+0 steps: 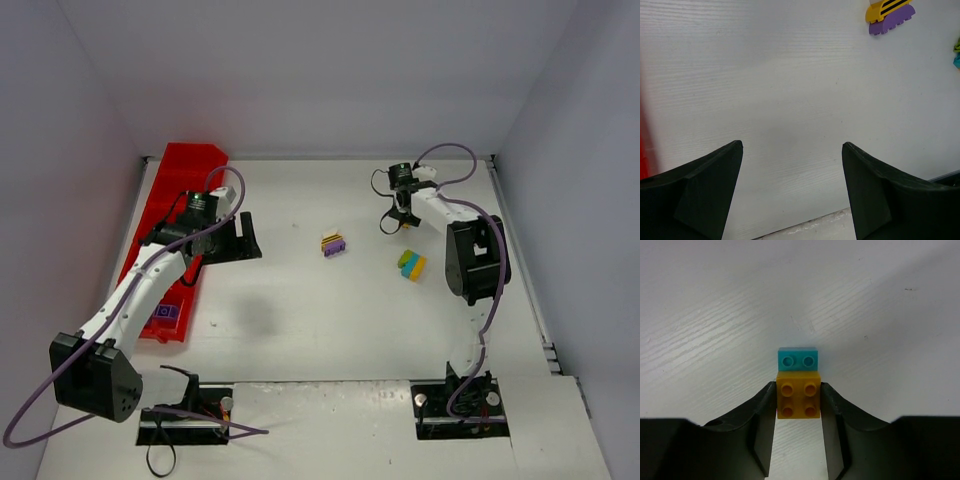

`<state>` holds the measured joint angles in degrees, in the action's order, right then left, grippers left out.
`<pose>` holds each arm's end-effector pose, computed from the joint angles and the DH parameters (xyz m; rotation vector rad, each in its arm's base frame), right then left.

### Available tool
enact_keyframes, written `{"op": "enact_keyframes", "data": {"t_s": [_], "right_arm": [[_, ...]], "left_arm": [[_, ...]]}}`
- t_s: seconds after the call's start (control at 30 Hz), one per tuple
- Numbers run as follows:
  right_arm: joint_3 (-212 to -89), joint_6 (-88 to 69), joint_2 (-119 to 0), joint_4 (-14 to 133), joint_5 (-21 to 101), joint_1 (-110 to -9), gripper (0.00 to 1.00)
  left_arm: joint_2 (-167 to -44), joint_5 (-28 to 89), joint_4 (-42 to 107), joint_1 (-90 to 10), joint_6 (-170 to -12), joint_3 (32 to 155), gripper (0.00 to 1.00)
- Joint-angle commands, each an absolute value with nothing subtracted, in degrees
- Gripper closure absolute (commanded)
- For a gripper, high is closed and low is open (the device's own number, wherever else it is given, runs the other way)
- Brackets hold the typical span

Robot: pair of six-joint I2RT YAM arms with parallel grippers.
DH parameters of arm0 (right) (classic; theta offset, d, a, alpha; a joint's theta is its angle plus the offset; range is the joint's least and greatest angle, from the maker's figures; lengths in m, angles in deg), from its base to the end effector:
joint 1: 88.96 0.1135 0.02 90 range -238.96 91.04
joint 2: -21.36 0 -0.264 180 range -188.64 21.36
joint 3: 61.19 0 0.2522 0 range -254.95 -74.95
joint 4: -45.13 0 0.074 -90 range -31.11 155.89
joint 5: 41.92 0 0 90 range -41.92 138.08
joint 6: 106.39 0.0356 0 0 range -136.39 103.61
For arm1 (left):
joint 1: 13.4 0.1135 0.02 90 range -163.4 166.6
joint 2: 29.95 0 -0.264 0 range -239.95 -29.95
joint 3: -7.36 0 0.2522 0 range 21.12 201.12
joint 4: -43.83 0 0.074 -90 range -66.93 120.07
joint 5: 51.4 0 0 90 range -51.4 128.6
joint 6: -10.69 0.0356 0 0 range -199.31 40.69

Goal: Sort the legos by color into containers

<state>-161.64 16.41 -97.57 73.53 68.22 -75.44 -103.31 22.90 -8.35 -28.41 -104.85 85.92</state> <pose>0.4504 0.0957 0.1862 0.5490 2.2601 -0.0183 0.2577 -0.0791 0.3101 -0.0923 2.4524 -0.6516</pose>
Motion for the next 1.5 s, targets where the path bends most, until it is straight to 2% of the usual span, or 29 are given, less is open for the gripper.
{"op": "enact_keyframes", "data": {"t_s": [0.0, 0.13, 0.17, 0.2, 0.33, 0.47, 0.6, 0.63, 0.7, 0.83, 1.03, 1.23, 1.47], "right_arm": [[-164.3, 16.7, -97.1, 73.8, 69.4, -75.7, 0.68], [-164.2, 16.3, -96.9, 73.8, 68.5, -75.7, 0.86], [-164.1, 16.1, -96.9, 73.8, 67.9, -75.7, 0.96], [-164.0, 15.4, -96.7, 73.8, 67.6, -75.7, 1.00], [-160.5, 9.3, -92.8, 68.7, 63.7, -74.6, 1.00], [-151.2, -0.1, -80.7, 59.3, 57.0, -71.6, 1.00], [-139.1, -7.8, -68.8, 47.5, 48.2, -68.6, 1.00], [-137.1, -9.3, -63.8, 45.6, 41.7, -68.0, 1.00], [-133.2, -13.3, -58.8, 39.7, 37.3, -66.6, 1.00], [-125.4, -19.0, -48.4, 34.8, 26.8, -64.1, 1.00], [-123.6, -19.3, -42.4, 35.2, 19.0, -63.0, 1.00], [-124.6, -19.1, -40.7, 36.0, 13.7, -62.4, 1.00], [-125.7, -19.6, -40.4, 37.4, 11.0, -61.9, 1.00]], "left_arm": [[-101.9, 22.0, -6.8, -28.6, -104.5, 86.8, 0.26], [-102.1, 21.6, -6.8, -28.6, -104.5, 86.9, 0.26], [-102.0, 21.6, -6.8, -28.6, -104.4, 87.0, 0.26], [-102.1, 21.6, -6.8, -28.6, -104.5, 87.0, 0.26], [-101.9, 20.9, -7.3, -28.6, -104.6, 88.1, 0.26], [-102.0, 18.4, -7.4, -28.6, -105.8, 90.5, 0.26], [-102.6, 13.3, -5.6, -28.6, -109.2, 93.4, 0.26], [-102.7, 12.4, -5.3, -28.7, -109.9, 94.6, 0.26], [-103.4, 9.2, -3.8, -28.7, -112.5, 95.7, 0.26], [-104.7, 3.3, 1.1, -29.5, -118.6, 98.6, 0.26], [-106.7, -0.9, 5.0, -32.6, -122.7, 102.4, 0.26], [-109.3, -0.2, 8.1, -37.7, -124.4, 105.1, 0.27], [-112.7, 1.4, 11.0, -42.1, -125.7, 107.3, 0.33]]}}
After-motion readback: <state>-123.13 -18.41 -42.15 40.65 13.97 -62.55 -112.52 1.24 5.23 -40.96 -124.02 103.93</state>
